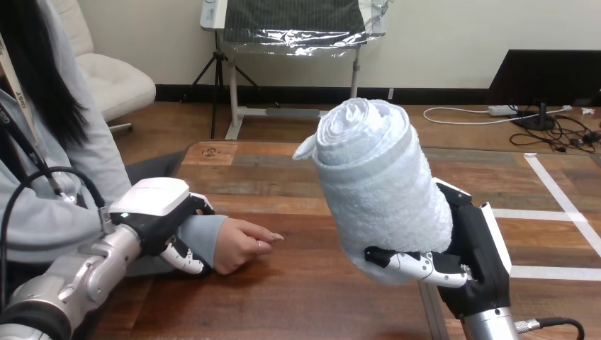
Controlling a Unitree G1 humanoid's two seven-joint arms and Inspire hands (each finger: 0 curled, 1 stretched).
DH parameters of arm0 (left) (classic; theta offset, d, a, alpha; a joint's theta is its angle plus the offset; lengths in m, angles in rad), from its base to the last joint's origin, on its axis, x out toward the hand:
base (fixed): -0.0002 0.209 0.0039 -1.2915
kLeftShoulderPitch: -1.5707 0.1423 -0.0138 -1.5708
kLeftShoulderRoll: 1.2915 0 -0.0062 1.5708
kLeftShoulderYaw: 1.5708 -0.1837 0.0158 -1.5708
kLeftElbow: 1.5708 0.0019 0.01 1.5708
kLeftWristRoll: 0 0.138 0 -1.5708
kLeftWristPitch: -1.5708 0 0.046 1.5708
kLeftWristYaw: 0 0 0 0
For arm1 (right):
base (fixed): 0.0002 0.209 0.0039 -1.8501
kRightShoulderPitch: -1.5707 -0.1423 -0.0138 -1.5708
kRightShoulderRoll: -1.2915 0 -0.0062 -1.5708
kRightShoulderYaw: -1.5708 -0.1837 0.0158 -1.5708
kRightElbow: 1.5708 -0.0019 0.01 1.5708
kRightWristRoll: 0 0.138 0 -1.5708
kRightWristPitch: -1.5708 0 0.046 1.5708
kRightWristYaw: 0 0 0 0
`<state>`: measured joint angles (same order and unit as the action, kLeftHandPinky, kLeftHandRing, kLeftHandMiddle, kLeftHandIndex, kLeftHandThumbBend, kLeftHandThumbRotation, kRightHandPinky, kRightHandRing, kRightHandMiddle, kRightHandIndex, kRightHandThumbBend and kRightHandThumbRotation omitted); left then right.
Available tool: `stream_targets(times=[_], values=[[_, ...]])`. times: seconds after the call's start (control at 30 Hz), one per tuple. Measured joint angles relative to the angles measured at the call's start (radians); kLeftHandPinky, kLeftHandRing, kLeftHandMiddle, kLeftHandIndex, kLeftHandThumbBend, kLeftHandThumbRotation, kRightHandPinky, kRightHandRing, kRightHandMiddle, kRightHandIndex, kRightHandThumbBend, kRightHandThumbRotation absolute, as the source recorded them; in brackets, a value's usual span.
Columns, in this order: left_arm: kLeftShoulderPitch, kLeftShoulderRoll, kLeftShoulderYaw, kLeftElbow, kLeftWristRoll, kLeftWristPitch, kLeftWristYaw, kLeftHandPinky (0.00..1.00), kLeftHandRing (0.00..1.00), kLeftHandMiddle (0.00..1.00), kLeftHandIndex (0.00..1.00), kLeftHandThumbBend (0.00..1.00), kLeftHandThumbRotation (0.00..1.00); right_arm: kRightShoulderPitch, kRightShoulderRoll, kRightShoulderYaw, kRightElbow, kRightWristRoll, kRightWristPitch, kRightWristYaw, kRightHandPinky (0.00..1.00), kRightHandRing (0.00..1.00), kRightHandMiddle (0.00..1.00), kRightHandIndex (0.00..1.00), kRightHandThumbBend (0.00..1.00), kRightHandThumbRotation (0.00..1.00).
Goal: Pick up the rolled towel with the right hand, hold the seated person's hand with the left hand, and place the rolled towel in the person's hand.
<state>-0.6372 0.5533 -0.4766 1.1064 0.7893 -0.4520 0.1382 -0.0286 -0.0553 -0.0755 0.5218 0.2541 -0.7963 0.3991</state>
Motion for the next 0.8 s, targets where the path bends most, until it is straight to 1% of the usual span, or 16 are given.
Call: stream_targets(times=[0.03,0.17,0.43,0.63,0.8], values=[[0.0,0.0,-0.001,-0.004,0.0,0.001,-0.002,0.5,0.57,0.6,0.65,1.0,0.17,0.0,0.001,0.0,0.0,0.0,0.0,0.0,0.22,0.3,0.42,0.45,0.53,0.0],[0.0,-0.001,-0.011,-0.016,0.001,0.005,-0.004,0.45,0.52,0.56,0.61,1.0,0.13,0.0,0.009,0.0,0.0,-0.001,0.0,-0.001,0.22,0.3,0.42,0.44,0.53,0.0],[0.0,-0.003,-0.019,-0.036,-0.001,-0.003,-0.003,0.4,0.43,0.47,0.5,0.98,0.04,-0.001,0.014,0.002,0.0,-0.001,0.002,0.0,0.22,0.3,0.41,0.44,0.52,0.0],[0.0,-0.004,-0.019,-0.039,-0.007,-0.019,-0.011,0.35,0.37,0.42,0.43,0.95,0.01,-0.001,0.013,0.001,0.0,-0.001,0.004,0.0,0.22,0.3,0.41,0.44,0.52,0.0],[0.002,-0.003,-0.018,-0.038,-0.016,-0.025,-0.013,0.32,0.35,0.4,0.41,0.93,0.0,-0.001,0.011,0.0,0.0,-0.001,0.012,0.0,0.22,0.3,0.41,0.44,0.52,0.0]])
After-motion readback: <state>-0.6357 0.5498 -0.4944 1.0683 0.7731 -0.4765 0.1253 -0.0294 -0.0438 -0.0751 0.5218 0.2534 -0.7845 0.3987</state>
